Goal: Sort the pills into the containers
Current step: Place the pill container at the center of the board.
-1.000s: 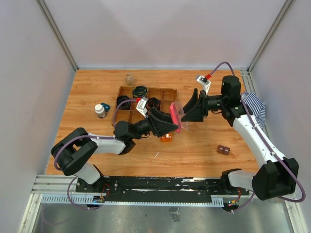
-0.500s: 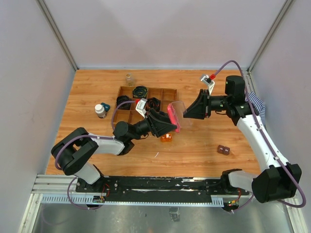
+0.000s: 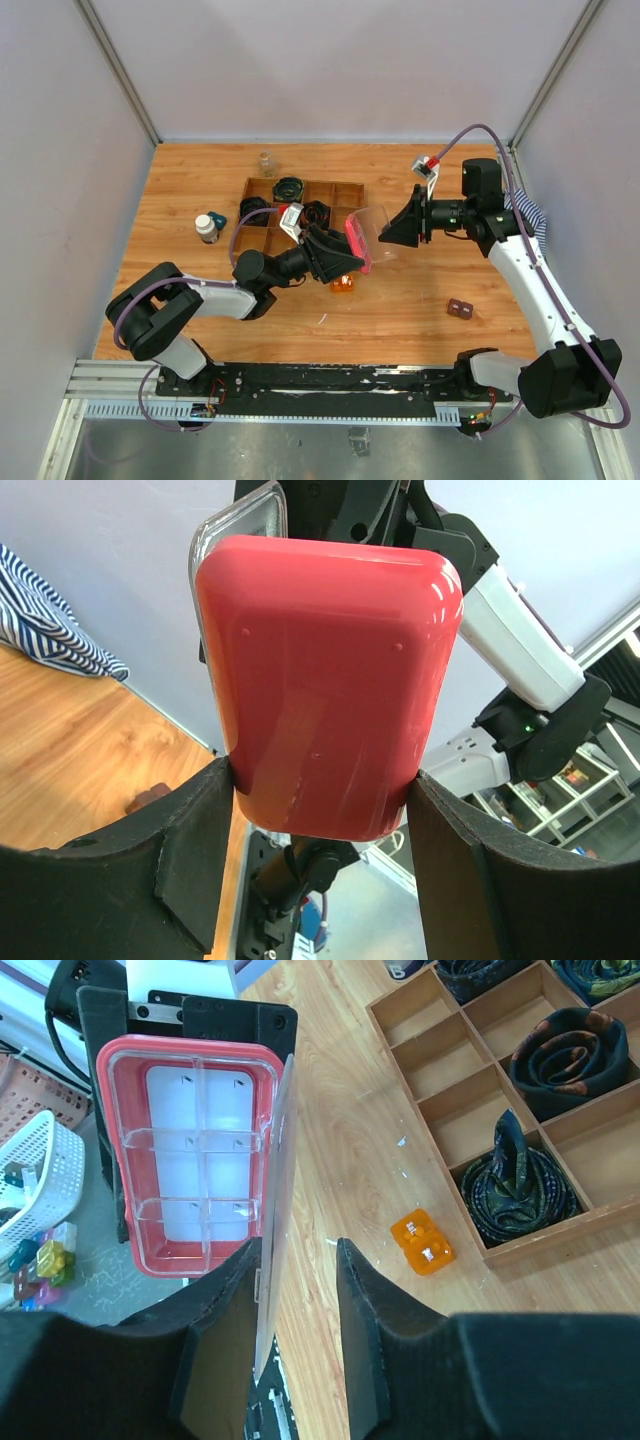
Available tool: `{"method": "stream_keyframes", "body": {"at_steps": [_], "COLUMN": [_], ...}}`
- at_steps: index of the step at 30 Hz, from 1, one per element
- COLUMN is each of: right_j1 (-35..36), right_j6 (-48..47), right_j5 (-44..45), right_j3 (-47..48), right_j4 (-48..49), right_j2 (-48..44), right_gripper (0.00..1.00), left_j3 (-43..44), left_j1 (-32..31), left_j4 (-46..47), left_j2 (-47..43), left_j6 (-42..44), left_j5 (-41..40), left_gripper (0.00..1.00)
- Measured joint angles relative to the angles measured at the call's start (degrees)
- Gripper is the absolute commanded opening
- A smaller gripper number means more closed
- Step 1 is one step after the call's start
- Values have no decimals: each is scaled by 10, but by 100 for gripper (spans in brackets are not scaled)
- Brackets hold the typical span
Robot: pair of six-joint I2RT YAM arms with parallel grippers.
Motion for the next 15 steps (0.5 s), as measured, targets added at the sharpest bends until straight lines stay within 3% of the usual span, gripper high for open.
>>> {"method": "stream_keyframes", "body": {"at_steps": [4, 5, 6, 11, 15], "right_j1": [5, 5, 6, 6, 10], "right_j6": [-7, -9, -9, -9, -23], "right_j5": [8, 9, 10, 26, 35], "right_j3": [0, 0, 0, 0, 1], "right_j4": [-4, -5, -6, -9, -18], "right_j2": [1, 1, 1, -1, -5], "right_gripper": [3, 1, 1, 1, 0], "left_j3": [0, 1, 1, -1, -20], "left_j1": [-1, -2, -2, -6, -10], "left_j4": [0, 0, 1, -2, -16], "left_j2": [1, 2, 3, 0, -28], "left_j6": [5, 7, 10, 34, 65], "left_j5": [-1, -1, -1, -12, -34], "left_gripper": [2, 7, 14, 70, 90]}}
